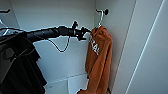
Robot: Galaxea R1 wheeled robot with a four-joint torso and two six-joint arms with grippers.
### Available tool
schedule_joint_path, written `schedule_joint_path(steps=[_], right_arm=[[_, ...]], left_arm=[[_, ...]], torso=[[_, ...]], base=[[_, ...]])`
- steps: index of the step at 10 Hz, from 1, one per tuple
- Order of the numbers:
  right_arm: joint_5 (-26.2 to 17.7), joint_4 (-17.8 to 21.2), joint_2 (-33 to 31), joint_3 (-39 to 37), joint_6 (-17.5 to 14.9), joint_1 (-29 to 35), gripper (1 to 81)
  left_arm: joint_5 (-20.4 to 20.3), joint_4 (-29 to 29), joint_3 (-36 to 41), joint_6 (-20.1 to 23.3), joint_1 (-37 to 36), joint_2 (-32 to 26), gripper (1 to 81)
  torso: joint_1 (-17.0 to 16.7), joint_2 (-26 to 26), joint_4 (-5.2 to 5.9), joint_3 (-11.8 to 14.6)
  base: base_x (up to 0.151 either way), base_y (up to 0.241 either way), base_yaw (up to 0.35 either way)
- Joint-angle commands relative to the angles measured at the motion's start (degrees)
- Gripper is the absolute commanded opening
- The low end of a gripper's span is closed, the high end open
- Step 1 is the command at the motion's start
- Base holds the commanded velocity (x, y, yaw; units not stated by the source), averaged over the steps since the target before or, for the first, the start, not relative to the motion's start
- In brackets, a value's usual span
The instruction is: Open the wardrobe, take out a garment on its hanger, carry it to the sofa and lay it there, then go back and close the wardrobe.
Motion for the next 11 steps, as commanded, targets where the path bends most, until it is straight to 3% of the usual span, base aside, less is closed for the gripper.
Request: schedule_joint_path(steps=[1, 9, 11], right_arm=[[-3.24, 0.11, 0.11, -0.08, -0.04, 1.74, 81.1], [-3.94, 0.11, 1.95, -2.18, 0.05, 1.21, 81.1], [-4.12, 0.11, 2.22, -2.63, 0.05, 1.21, 81.1]], left_arm=[[-2.99, -5.65, -2.75, -0.36, -13.04, 0.29, 81.1], [-11.60, -3.99, -3.89, -0.10, -14.27, 6.43, 81.1], [-11.78, 0.14, -3.62, -0.09, -14.27, 7.84, 81.1]], torso=[[0.00, 0.00, 0.00, 0.00], [0.00, 0.02, 0.00, 0.00], [0.00, 0.02, 0.00, 0.00]], base=[[0.000, 0.000, 0.000], [0.000, 0.000, 0.000], [0.000, 0.000, 0.000]])
